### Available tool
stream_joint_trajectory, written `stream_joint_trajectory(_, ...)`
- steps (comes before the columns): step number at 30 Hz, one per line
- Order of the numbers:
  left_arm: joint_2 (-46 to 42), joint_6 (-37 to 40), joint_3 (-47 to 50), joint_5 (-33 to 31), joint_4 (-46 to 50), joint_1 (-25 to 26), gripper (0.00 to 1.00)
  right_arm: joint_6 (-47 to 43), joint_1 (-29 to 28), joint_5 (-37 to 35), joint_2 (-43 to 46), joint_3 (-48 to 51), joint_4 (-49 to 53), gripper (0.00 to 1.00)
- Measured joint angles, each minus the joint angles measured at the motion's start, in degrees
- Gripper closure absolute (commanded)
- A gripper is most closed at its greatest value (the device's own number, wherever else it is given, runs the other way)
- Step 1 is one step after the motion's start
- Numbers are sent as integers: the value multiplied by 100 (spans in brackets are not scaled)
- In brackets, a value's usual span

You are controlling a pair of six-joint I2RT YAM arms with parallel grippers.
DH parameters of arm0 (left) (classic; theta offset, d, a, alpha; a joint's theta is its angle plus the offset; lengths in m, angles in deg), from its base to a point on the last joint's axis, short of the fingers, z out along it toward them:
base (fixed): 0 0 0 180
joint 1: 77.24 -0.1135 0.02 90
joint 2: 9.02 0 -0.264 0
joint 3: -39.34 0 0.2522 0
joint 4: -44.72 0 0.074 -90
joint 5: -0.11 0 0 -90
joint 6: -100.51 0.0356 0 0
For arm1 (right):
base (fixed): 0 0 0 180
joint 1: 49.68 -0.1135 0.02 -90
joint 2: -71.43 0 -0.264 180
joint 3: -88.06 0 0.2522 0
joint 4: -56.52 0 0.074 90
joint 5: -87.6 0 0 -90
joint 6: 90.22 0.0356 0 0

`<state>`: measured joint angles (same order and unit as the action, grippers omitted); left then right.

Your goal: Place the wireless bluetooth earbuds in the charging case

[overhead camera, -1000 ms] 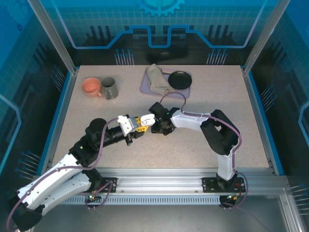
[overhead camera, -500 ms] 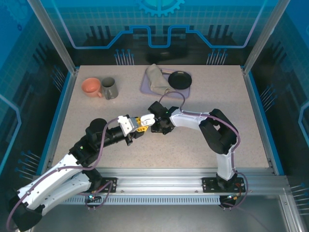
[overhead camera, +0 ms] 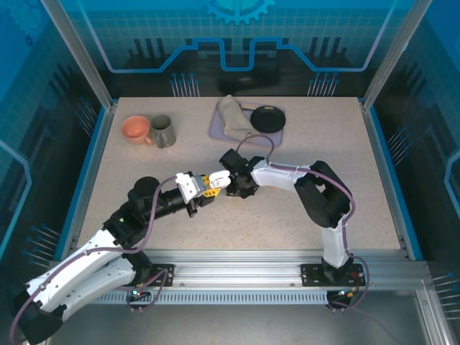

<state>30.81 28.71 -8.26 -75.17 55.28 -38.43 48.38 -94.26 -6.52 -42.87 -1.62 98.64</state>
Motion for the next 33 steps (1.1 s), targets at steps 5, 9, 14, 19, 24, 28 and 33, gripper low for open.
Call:
stream_joint_trajectory(5, -20, 0, 0, -2, -2, 0, 100, -70, 0, -26, 7, -9, -11, 81)
stream_joint_trajectory(9, -20, -2, 0, -20, -2, 0, 100, -201, 0, -61, 116, 170, -240, 81)
stream_joint_trajectory(14, -17, -4, 0, -20, -2, 0, 100, -511, 83, -173, 577, 723, -610, 81)
stream_joint_trajectory(19, 26, -61, 0, -37, -4, 0, 100, -984, 240, -350, 1220, 1202, -894, 81)
stream_joint_trajectory(24, 170, -313, 0, -66, -7, 0, 100, -1690, 280, -651, 2225, 1845, -1165, 80)
stream_joint_trajectory(28, 297, -535, 0, -94, -37, 0, 100, -2520, 308, -931, 3353, 2262, -1325, 80)
stream_joint_trajectory(33, 455, -774, -7, -103, -140, 0, 100, -3674, 313, -1139, 4776, 2546, -1558, 79)
